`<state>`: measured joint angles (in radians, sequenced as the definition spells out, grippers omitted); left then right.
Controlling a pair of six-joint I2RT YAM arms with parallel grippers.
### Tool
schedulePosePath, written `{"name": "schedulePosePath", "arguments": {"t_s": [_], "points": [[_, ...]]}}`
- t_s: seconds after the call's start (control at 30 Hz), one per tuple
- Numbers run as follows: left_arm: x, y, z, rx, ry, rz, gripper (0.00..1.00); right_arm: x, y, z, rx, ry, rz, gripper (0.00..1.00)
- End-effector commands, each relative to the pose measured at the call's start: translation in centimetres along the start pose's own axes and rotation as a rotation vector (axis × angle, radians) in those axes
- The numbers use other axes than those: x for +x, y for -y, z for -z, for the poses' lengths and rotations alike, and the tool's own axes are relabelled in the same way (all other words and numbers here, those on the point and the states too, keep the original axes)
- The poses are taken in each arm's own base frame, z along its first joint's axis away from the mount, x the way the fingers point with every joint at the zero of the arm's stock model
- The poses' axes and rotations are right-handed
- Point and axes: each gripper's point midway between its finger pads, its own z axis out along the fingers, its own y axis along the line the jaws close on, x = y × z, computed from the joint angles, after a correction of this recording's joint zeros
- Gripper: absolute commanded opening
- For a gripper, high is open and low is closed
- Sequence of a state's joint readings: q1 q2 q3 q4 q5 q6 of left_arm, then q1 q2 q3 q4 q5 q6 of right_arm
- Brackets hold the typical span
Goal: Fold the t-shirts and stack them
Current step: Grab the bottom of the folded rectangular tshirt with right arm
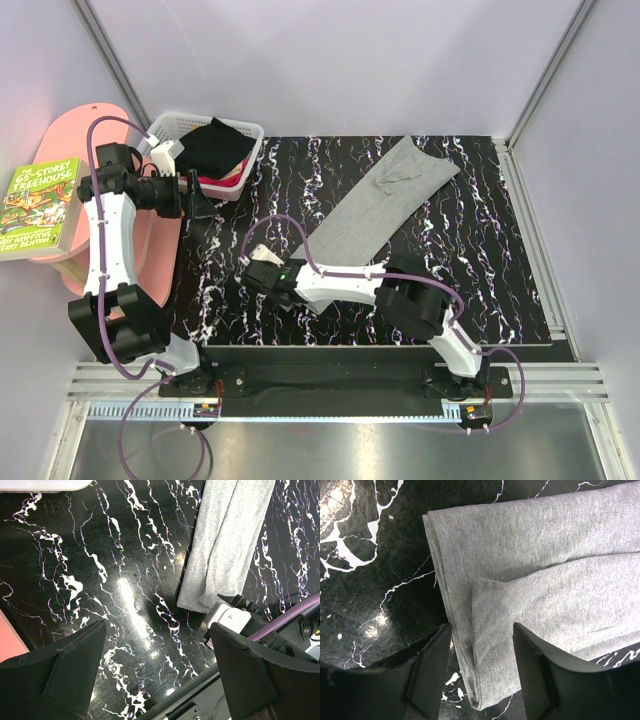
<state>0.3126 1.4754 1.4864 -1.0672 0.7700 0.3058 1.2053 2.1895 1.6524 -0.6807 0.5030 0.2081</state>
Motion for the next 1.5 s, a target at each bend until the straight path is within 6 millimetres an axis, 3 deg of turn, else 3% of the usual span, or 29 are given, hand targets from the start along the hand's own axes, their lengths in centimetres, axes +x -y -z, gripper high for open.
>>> {"name": "schedulePosePath", "arguments": {"t_s": [0.0, 0.23, 0.6, 0.87, 1.0, 1.2, 1.3, 1.47], "points": [[-1.7, 0.5, 1.3, -0.022, 0.061, -0.064, 0.89, 7.6, -1.0, -3.0, -0.043, -0.233, 0.053, 0.6], [-1.7, 0.4, 1.4, -0.031, 0.061, -0.069, 0.89, 9.5, -1.4, -3.8, -0.106, -0.293, -0.002, 0.49], [-1.7, 0.4, 1.4, -0.029, 0.059, -0.07, 0.89, 10.6, -0.4, -4.7, -0.157, -0.346, -0.086, 0.41], [-1.6, 0.4, 1.3, -0.029, 0.057, -0.072, 0.89, 10.6, -0.6, -5.0, -0.158, -0.349, -0.11, 0.0], [-1.6, 0.3, 1.4, -0.033, 0.057, -0.076, 0.89, 10.3, -0.2, -4.5, -0.151, -0.345, -0.109, 0.0], [-1.7, 0.4, 1.4, -0.027, 0.059, -0.076, 0.89, 7.5, 1.3, -1.4, -0.123, -0.288, -0.083, 0.0], [-1.7, 0.6, 1.4, -0.018, 0.06, -0.074, 0.89, 5.6, 0.5, 1.6, -0.137, -0.25, -0.021, 0.0], [-1.7, 0.6, 1.4, -0.019, 0.062, -0.079, 0.89, 2.7, -2.6, 6.5, -0.264, -0.191, -0.01, 0.0]]}}
